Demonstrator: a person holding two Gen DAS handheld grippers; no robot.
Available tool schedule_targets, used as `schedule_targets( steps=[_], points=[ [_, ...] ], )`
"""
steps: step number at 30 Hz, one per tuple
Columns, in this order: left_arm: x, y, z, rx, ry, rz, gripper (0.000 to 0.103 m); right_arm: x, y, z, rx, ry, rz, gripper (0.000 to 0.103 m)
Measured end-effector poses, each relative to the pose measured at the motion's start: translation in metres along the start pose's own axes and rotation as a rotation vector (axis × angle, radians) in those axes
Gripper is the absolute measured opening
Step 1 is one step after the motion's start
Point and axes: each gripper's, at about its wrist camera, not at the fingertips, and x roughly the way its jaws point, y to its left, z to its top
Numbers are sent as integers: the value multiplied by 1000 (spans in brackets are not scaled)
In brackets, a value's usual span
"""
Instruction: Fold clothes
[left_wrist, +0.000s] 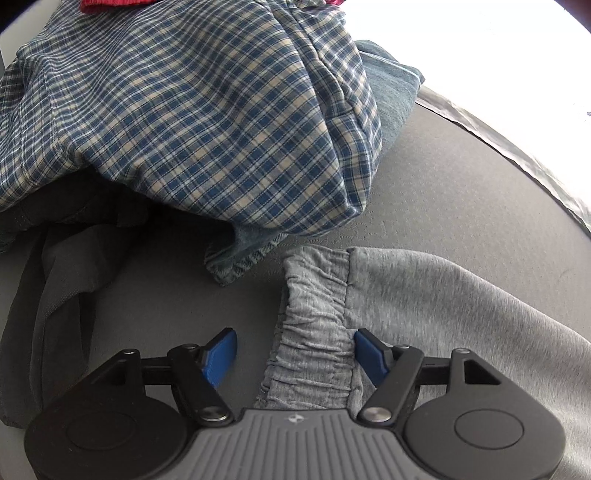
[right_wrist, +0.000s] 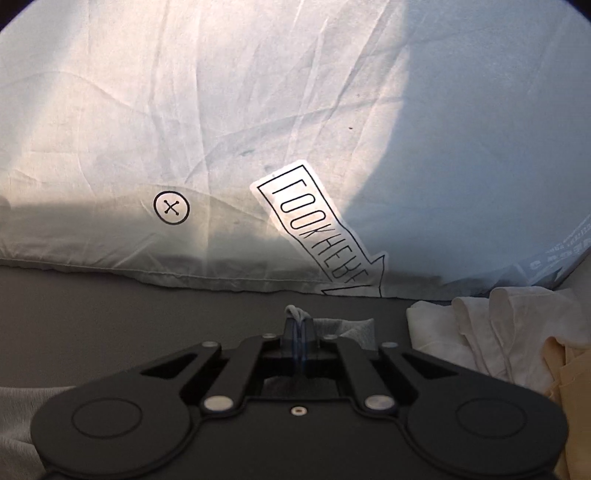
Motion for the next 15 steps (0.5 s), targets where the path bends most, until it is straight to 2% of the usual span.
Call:
schedule_targets(
  steps=[3, 6, 8, 10, 13, 15],
  points=[
    [-1, 1, -2, 3, -6, 0, 72, -16, -12, 36, 76, -122, -73, 1],
    [-3, 4, -5, -2, -9, 1, 72, -17, -19, 58, 131, -128, 8, 2],
    [-4, 5, -7, -10, -11, 3, 72, -21, -16, 57, 123, -129, -3, 2],
    [-9, 9, -12, -22, -20, -5, 72, -25, -16, 43, 134, -124, -7, 5],
    [-19, 17, -18, -28, -38, -22, 72, -37, -19, 11, 138, -115, -44, 33],
    [-29, 19, -20, -1, -64, -20, 71, -53, -22, -10, 121, -137, -104, 40]
  ],
)
